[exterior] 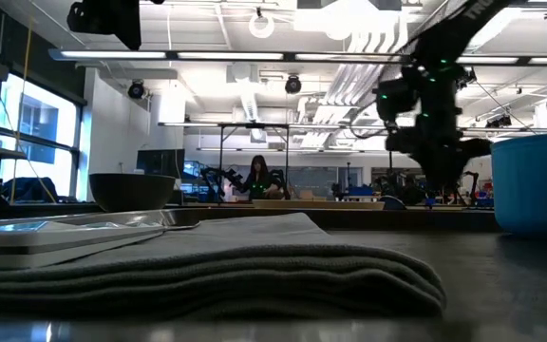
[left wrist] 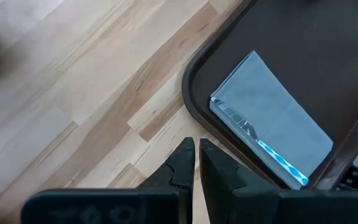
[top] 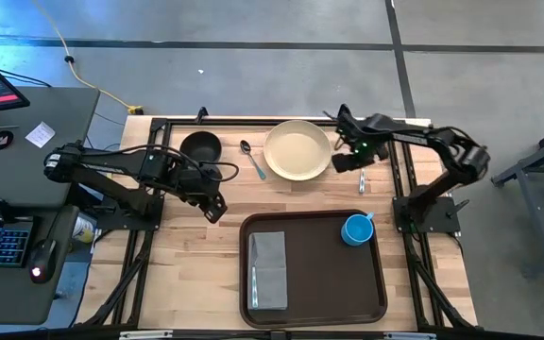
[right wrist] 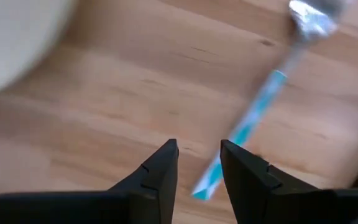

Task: Set up tray
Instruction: Put the white fork on the gray table napkin to the right side of the white knife

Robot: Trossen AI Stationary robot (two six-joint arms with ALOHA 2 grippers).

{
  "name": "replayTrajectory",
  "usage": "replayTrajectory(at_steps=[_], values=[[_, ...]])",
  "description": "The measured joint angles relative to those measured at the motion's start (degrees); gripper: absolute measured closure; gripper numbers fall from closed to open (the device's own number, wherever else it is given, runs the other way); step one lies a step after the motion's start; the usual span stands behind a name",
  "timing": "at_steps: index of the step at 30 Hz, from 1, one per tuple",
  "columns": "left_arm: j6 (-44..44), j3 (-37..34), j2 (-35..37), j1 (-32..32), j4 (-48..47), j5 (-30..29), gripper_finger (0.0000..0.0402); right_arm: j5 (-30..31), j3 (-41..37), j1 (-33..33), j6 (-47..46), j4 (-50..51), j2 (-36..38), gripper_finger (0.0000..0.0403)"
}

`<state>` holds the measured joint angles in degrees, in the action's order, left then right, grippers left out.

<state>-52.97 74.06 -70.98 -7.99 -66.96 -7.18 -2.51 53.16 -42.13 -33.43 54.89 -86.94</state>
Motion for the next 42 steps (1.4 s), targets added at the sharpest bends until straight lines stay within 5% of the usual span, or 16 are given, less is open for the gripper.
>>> replayTrajectory(at_steps=[5,22,35,42], values=[[0.12,0.0,0.0,0.0,-0.02,-0.46,0.0341,6.43,-4.74,-2.77,-5.58,-1.52,2.94,0.0285],[-3.04,0.0,0.0,-2.41,0.0,2.84,0.0341,1.24,-15.36,-4.09,-11.14,-13.0,3.02,0.0334],[-4.55,0.0,0.0,-2.93,-0.02,2.62,0.0341,3.09,-14.9,-3.1,-7.66,-10.94,3.92,0.0383],[-3.87,0.0,0.0,-2.93,-0.02,1.45,0.0341,5.14,-10.41,-2.14,-7.66,-3.31,11.36,0.0381]])
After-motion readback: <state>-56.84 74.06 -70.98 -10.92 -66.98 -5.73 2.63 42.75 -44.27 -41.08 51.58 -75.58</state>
